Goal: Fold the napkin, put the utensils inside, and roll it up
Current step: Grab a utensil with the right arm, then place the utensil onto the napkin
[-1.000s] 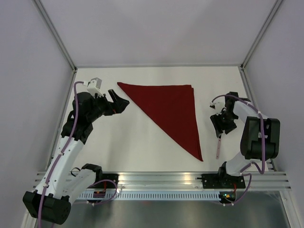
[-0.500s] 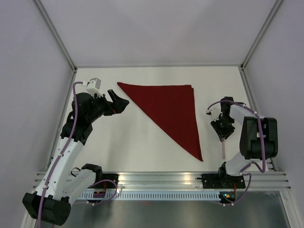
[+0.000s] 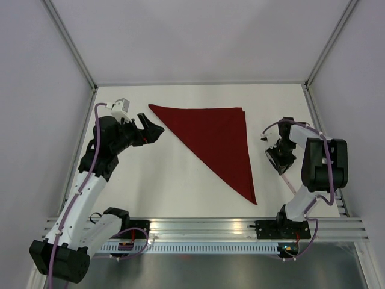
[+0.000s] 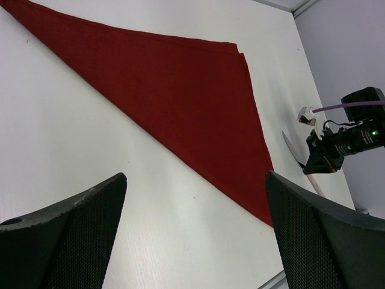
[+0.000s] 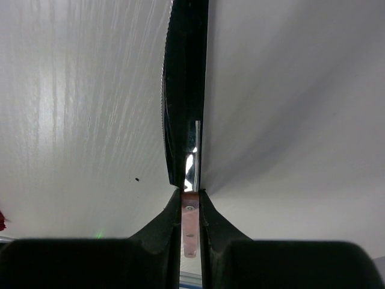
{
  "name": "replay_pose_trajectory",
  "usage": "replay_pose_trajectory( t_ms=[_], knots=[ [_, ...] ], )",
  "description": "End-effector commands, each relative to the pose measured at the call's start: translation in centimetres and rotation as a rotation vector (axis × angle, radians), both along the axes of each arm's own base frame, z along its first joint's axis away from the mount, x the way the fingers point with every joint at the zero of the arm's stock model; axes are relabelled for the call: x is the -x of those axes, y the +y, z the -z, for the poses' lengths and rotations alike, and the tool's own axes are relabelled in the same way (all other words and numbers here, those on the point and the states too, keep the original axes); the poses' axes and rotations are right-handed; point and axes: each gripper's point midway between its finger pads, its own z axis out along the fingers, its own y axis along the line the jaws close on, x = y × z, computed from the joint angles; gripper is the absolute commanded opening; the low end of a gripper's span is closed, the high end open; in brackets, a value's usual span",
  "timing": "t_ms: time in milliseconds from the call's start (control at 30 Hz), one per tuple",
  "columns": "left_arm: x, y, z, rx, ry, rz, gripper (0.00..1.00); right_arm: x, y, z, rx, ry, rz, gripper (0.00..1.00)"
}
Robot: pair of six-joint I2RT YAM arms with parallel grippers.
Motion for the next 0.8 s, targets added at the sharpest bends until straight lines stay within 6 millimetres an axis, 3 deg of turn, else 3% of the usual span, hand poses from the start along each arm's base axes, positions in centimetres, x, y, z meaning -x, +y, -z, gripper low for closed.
replay_pose_trajectory(
  t_ms=[0,133,467,633,767],
  knots=[
    [-0.5,0.0,-1.1,0.029,-0.017,-0.021,1.0,-4.0,-0.2,1.4,0.018,-0.103,0.033,0.01],
    [-0.7,0.0,-0.9,0.027,-0.01,-0.024,1.0,-6.8,0.7,-0.8,-0.038,-0.176,0.053,0.0],
    [-1.3,-0.1,-0.7,0.024,0.006,-0.028,1.0,-9.6,4.3,-5.7,-0.122,-0.223,0.028,0.0],
    [-1.5,-0.2,-0.6,0.025,0.018,-0.026,1.0,-11.1,8.3,-7.7,-0.174,-0.223,-0.025,0.01],
    [-1.7,-0.3,-1.3,0.031,0.016,-0.026,1.0,-12.1,13.1,-8.5,-0.227,-0.2,-0.089,0.0]
  ],
)
